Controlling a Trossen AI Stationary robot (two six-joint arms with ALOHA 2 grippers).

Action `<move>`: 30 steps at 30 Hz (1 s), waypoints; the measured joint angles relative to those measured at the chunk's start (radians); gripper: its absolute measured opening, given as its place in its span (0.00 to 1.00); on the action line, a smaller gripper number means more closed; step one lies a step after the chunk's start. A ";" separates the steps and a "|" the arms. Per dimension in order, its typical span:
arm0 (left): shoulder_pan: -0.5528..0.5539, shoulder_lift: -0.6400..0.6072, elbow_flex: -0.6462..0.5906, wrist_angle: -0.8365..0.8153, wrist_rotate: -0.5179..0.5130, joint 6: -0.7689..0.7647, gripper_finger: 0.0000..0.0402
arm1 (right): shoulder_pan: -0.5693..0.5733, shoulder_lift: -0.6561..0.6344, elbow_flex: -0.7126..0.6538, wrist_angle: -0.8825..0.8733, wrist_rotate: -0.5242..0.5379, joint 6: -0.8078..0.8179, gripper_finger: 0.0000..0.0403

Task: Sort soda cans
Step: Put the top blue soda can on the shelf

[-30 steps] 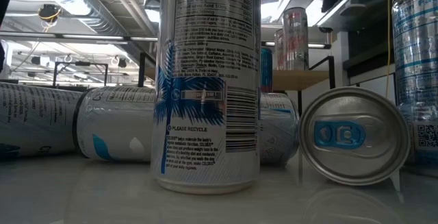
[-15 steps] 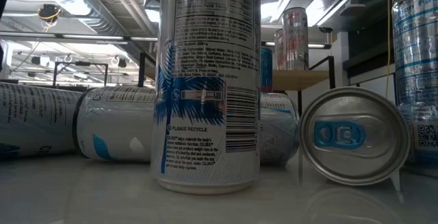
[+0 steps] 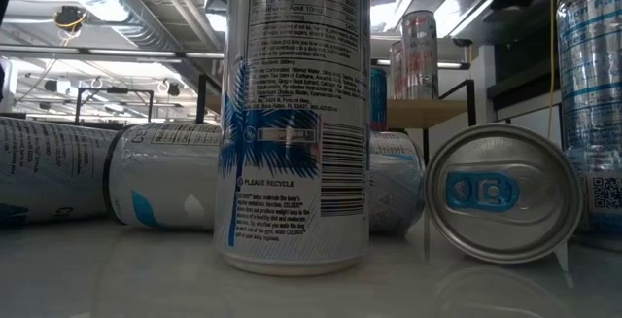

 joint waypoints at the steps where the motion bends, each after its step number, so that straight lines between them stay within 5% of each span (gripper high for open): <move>1: 0.000 0.000 0.000 -0.002 -0.013 -0.013 0.71 | 0.000 -0.009 -0.019 0.019 -0.015 0.000 0.93; 9: 0.000 0.005 0.000 -0.105 -0.060 -0.166 0.71 | 0.006 -0.073 -0.152 0.128 -0.101 0.027 0.93; 16: 0.000 0.070 0.001 -0.146 -0.053 -0.251 0.71 | 0.173 -0.099 -0.251 0.290 -0.083 0.111 0.93; 30: -0.002 0.156 0.000 -0.155 -0.051 -0.284 0.71 | 0.509 -0.065 -0.327 0.449 0.197 0.198 0.93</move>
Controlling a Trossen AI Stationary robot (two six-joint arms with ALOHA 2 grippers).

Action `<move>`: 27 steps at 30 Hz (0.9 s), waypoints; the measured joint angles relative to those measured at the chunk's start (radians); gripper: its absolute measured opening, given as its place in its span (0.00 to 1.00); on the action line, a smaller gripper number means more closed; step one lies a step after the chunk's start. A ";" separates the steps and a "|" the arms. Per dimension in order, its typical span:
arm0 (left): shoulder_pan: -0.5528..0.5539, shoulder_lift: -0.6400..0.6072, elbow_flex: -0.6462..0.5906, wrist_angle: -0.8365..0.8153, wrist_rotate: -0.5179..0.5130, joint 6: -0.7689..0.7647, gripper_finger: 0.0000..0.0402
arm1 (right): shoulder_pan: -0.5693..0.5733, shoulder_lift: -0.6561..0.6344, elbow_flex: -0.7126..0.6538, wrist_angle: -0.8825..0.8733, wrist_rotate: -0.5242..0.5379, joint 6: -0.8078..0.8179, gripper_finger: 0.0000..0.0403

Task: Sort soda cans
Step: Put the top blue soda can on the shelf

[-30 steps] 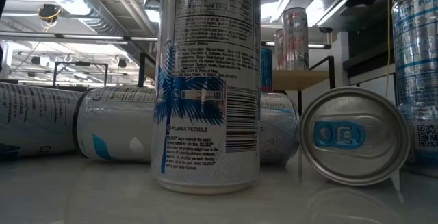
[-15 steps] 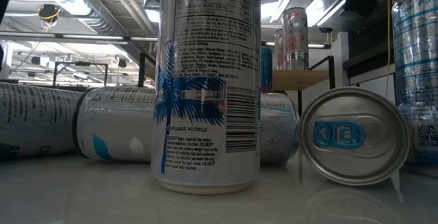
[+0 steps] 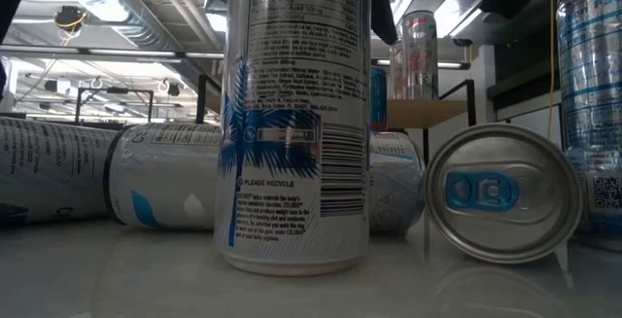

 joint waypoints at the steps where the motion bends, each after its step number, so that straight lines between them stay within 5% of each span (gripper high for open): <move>1: 0.000 0.002 0.000 0.003 -0.001 0.000 0.71 | 0.016 0.005 -0.003 0.004 0.012 0.009 0.93; 12: 0.000 0.021 0.000 -0.027 -0.008 0.000 0.71 | 0.192 0.062 -0.005 0.035 0.160 0.036 0.93; 27: 0.000 0.063 0.000 -0.032 -0.002 -0.001 0.71 | 0.285 0.216 -0.005 0.055 0.204 0.036 0.93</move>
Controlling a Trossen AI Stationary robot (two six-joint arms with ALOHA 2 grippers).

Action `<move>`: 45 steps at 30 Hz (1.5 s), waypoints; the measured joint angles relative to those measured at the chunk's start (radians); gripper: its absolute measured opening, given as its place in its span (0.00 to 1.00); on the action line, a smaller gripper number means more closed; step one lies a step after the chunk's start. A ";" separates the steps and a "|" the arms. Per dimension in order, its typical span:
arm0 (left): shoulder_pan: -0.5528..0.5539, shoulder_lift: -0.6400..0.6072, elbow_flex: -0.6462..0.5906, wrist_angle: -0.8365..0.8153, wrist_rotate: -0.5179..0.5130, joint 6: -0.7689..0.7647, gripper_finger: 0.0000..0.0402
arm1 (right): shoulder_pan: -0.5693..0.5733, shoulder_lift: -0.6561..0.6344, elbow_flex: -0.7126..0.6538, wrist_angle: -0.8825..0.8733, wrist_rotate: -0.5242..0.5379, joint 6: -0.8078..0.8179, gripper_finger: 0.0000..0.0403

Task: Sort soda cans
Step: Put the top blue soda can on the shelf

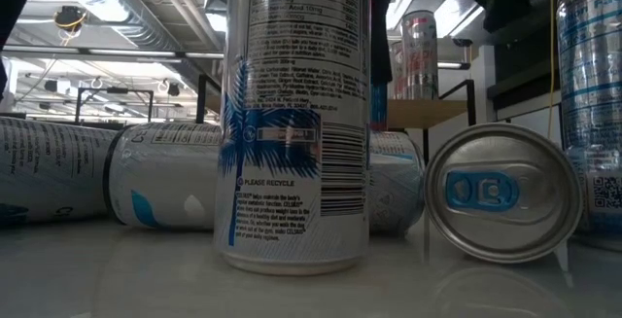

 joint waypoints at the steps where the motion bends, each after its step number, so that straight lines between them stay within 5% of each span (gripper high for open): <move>1: 0.000 0.000 0.000 -0.001 0.001 -0.001 0.71 | 0.000 0.006 0.000 0.001 0.000 0.000 0.93; 27: 0.008 0.046 0.000 0.000 0.026 -0.026 0.70 | -0.002 0.031 0.000 0.000 0.001 0.000 0.93; 38: 0.015 0.045 0.000 0.001 0.034 -0.024 0.54 | -0.002 0.031 0.000 0.000 0.001 -0.001 0.93; 45: 0.027 0.043 0.000 0.002 0.069 0.005 0.54 | -0.002 0.031 0.000 0.000 0.001 -0.001 0.93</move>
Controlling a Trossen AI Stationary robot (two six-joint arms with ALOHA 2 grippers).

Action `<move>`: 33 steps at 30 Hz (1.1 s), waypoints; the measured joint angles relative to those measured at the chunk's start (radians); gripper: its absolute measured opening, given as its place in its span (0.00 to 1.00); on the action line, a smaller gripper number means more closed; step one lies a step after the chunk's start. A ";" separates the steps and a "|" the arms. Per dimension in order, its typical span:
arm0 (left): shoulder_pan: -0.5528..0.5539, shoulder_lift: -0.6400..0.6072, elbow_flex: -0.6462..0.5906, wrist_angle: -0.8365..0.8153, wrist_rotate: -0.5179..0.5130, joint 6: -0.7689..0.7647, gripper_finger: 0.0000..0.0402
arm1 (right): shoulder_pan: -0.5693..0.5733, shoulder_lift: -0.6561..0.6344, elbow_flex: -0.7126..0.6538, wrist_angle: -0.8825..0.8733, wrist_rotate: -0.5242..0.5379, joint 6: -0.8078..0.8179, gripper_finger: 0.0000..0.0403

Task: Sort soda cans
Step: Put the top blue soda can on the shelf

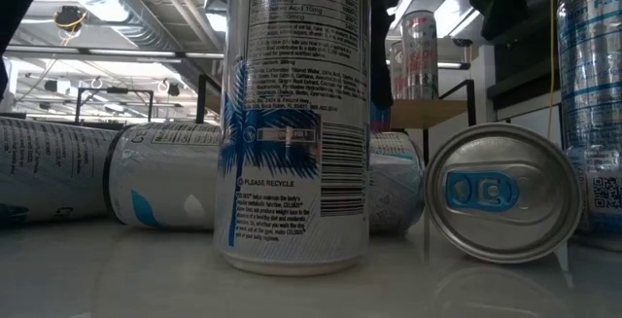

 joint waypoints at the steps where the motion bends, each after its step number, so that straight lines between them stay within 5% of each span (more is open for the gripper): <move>1: 0.001 0.000 0.000 0.000 0.007 0.004 0.54 | 0.000 0.000 0.000 0.000 0.000 0.000 0.93; 8: 0.021 -0.012 0.015 -0.002 0.120 0.058 0.54 | 0.000 0.000 0.000 0.000 0.000 -0.002 0.93; 17: 0.049 -0.014 0.181 -0.065 0.204 0.222 0.54 | 0.000 0.000 0.000 0.000 0.000 -0.002 0.93; 33: 0.129 -0.016 0.483 -0.262 0.219 0.424 0.54 | 0.000 0.000 0.000 0.000 0.000 -0.003 0.93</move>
